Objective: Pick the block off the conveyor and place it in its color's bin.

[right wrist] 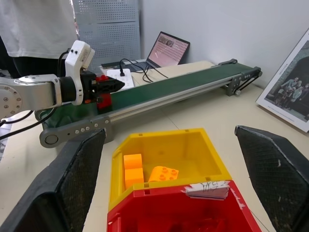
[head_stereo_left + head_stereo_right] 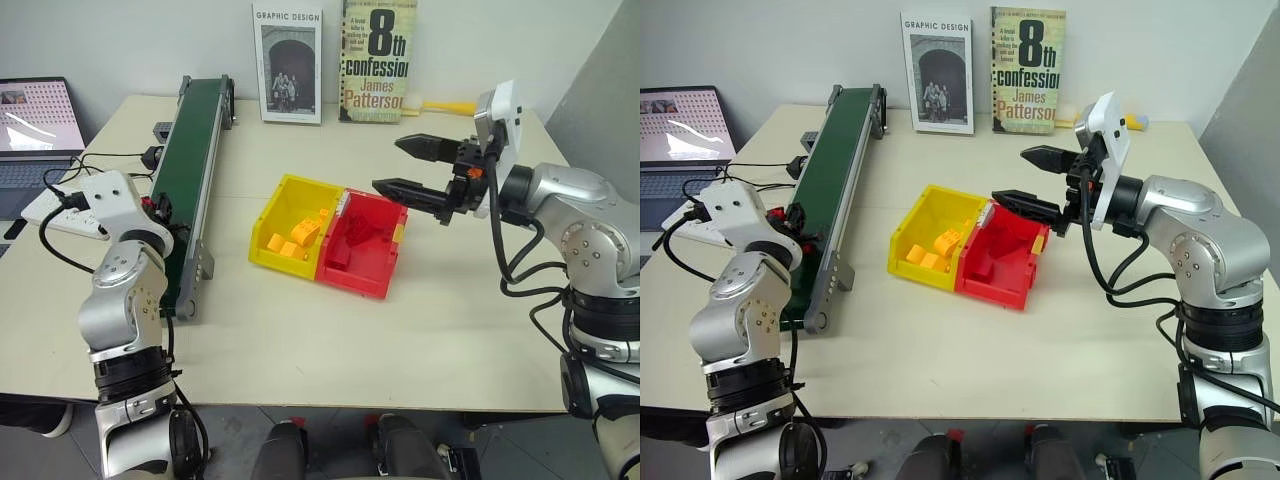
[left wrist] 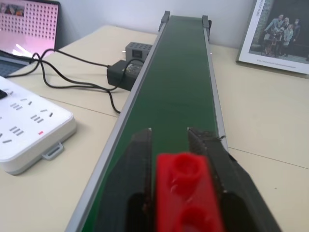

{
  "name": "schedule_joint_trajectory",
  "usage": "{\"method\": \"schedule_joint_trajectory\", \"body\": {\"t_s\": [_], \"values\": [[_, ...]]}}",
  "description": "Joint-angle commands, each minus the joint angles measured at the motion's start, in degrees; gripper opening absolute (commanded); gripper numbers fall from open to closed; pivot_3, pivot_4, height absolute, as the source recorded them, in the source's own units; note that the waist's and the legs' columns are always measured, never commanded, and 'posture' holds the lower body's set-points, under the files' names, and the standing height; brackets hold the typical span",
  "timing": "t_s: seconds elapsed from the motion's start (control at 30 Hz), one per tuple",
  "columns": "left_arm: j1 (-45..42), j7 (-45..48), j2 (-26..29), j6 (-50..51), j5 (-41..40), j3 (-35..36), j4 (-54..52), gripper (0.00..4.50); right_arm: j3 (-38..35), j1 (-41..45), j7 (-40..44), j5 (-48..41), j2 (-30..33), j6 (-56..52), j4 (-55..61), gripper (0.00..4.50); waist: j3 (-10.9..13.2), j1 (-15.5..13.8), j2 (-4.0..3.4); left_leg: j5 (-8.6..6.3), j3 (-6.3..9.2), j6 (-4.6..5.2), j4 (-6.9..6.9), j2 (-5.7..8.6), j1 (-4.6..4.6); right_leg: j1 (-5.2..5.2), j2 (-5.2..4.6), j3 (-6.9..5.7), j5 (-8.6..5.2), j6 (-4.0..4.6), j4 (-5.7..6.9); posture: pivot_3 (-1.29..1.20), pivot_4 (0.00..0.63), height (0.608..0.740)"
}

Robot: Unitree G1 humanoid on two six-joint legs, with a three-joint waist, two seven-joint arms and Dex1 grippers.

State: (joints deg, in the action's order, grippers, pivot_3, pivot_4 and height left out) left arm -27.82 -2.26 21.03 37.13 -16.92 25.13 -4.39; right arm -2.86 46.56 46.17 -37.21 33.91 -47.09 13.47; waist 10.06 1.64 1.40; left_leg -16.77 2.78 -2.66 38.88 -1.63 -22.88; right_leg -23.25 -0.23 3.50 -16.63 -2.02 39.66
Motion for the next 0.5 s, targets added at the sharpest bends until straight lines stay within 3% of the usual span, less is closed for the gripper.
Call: {"method": "schedule_joint_trajectory", "body": {"t_s": [0.03,0.2,0.37,0.5], "values": [[-0.2,-0.61,0.23,0.08,-0.44,0.59,-3.84,0.53,-0.96,1.75,0.3,-0.62,1.01,0.46,1.51,4.5,0.0,0.0,0.0,0.0,0.0,0.0,0.0,0.0,0.0,0.0,0.0,0.0,0.0,0.0,0.0,0.0,0.15,0.74],[-2.16,0.61,1.63,0.94,-0.57,-0.92,-4.37,0.53,-0.71,1.63,0.56,-0.04,2.2,0.53,1.79,4.5,0.0,0.0,0.0,0.0,0.0,0.0,0.0,-0.01,-0.01,0.0,0.0,0.0,0.0,0.0,-0.01,0.0,0.15,0.74],[-7.47,13.38,5.89,5.56,-4.01,-9.63,-4.07,0.53,0.83,0.81,2.79,1.95,8.41,0.31,3.78,4.5,0.01,-0.47,0.01,0.0,0.08,0.0,0.01,0.08,-0.05,0.03,0.01,-0.13,0.0,0.0,-0.06,0.0,0.15,0.74],[-13.15,28.74,8.49,8.49,-8.59,-20.1,-4.63,0.53,0.94,-3.42,4.92,3.84,17.03,-1.1,8.11,4.5,0.02,-0.81,0.0,0.02,0.07,-0.03,-0.02,0.09,-0.13,0.05,0.0,-0.17,0.0,0.0,-0.28,0.0,0.15,0.74]]}}
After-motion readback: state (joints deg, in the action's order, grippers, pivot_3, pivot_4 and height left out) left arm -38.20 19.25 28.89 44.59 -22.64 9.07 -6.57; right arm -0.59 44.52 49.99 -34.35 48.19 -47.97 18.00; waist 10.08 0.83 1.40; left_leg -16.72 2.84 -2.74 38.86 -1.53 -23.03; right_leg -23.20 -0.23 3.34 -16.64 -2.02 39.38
